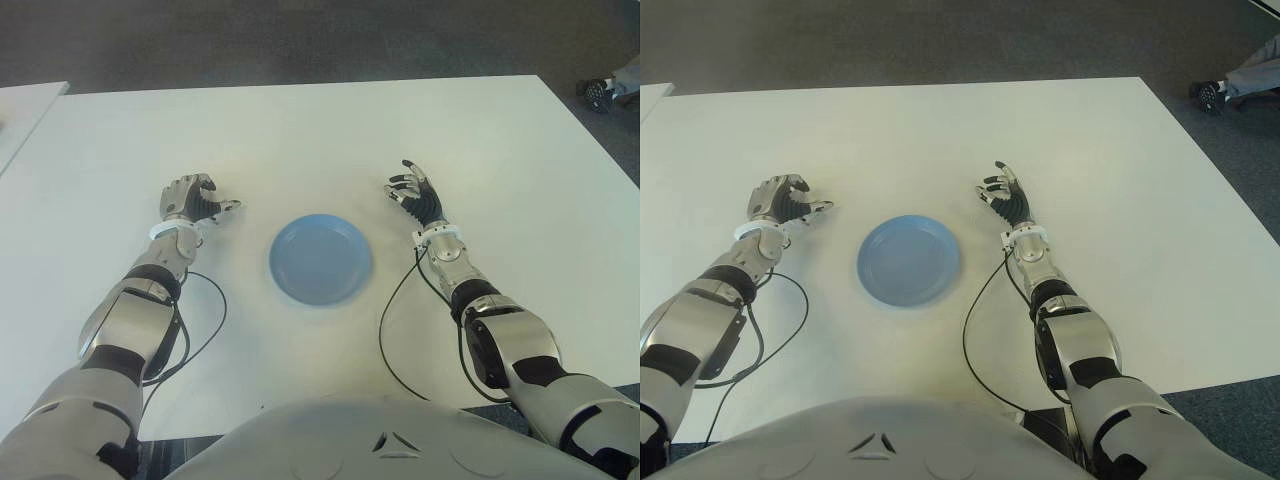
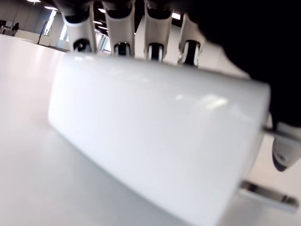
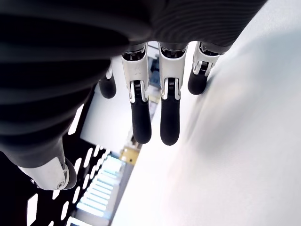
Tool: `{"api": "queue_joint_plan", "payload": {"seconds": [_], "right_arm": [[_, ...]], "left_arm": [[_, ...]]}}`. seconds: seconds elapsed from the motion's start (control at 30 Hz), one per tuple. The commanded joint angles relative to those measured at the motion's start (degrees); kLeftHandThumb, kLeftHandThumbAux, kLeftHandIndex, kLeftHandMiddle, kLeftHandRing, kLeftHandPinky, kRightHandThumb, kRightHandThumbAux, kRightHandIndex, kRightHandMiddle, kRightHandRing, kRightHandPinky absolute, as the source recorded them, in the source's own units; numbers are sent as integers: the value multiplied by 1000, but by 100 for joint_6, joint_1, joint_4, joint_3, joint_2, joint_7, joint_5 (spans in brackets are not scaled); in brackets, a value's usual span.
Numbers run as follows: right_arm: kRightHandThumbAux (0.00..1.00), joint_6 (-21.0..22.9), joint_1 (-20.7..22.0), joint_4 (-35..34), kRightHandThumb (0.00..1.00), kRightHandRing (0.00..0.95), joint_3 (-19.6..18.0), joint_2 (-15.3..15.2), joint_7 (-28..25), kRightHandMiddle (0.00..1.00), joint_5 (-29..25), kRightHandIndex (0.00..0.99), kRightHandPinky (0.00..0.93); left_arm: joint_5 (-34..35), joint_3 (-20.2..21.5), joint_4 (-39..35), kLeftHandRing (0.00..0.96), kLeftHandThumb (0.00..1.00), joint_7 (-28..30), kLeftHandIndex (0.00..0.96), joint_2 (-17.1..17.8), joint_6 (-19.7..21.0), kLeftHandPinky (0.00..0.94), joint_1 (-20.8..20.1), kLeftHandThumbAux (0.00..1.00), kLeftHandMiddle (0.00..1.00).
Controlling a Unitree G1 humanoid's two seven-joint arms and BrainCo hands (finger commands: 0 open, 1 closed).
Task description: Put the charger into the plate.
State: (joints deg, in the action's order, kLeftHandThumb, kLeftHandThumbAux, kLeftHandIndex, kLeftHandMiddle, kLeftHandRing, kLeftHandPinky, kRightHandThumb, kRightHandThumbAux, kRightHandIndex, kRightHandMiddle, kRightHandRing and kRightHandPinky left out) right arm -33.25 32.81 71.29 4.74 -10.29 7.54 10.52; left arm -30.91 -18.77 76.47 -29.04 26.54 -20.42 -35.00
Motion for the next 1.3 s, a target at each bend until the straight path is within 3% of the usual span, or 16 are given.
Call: {"api": "queue_joint_plan", "payload": {"seconds": [0.03, 0.6, 1.3], "right_arm": [[624, 432, -482, 349, 0, 319, 122, 267, -368, 323, 126, 70, 288], [617, 445, -473, 345, 0, 313, 105, 293, -384, 316, 102, 64, 262], [644, 479, -443, 351, 0, 317, 134, 311, -379, 318, 123, 59, 281]], "left_arm": [[38, 33, 35, 815, 721, 168, 442, -92, -123, 754, 152, 697, 810], [114, 140, 7, 821, 723, 118, 444, -55, -518, 748, 156, 696, 817], [200, 323, -485, 833, 736, 0, 445, -13, -1223, 834, -60, 693, 831]]}}
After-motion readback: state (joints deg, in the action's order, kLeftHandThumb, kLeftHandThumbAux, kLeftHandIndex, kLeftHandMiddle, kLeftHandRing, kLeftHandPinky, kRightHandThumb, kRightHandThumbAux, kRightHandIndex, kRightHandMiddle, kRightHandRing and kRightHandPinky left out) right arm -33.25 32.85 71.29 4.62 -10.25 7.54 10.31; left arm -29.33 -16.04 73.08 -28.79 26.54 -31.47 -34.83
